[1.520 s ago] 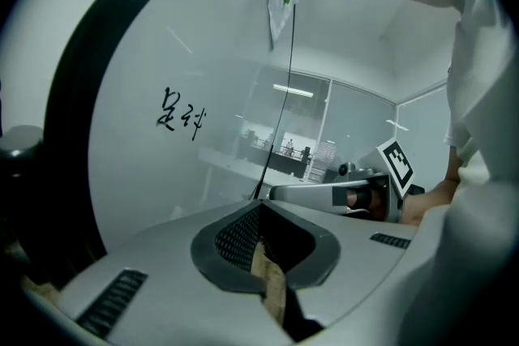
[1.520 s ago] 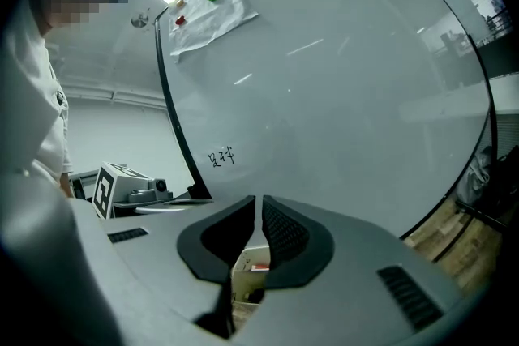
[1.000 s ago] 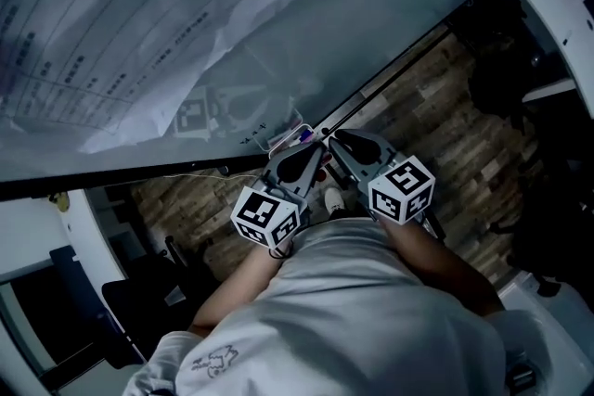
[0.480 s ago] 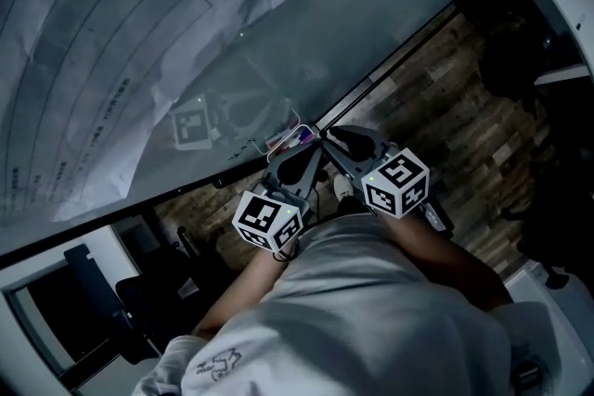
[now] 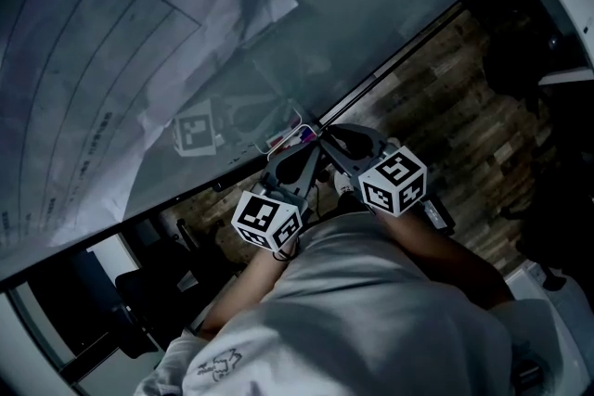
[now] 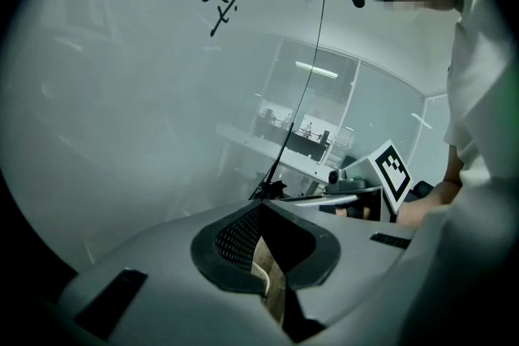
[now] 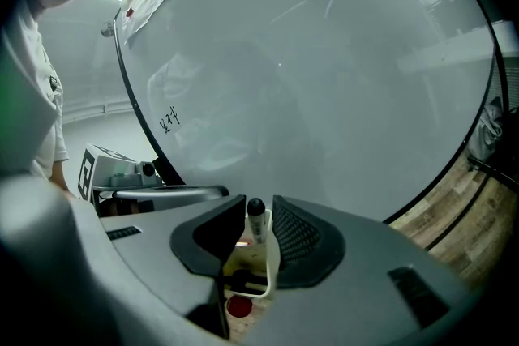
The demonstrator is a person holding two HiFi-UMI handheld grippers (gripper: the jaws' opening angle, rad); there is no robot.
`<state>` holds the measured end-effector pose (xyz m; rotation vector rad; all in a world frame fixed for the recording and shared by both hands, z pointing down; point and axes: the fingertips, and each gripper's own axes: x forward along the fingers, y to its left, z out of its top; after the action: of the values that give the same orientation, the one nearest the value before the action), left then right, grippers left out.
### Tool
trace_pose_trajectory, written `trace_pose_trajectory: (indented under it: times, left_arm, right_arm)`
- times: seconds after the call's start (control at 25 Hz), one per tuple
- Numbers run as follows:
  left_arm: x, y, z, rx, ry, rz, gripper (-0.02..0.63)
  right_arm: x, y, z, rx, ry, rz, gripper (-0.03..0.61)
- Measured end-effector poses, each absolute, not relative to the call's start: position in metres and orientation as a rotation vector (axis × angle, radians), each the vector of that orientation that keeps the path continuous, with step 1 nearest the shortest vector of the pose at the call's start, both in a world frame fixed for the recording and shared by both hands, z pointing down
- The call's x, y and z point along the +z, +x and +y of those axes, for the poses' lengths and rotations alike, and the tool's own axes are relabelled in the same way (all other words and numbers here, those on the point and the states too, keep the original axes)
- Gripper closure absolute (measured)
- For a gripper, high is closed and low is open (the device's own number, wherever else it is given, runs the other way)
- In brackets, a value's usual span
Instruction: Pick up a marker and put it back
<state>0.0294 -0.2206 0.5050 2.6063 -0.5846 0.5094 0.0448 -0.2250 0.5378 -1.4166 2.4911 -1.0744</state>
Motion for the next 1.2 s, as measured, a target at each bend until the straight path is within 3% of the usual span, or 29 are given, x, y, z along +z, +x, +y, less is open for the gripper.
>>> trace_pose_trajectory:
  times: [1.2]
  left_arm:
    - [0.478,0.019,-0.213,0.467,2.696,-0.598,0.609]
  right_arm:
    - [0.508,0.034,-0.219,-0.97,-1.441,2.514,0.505]
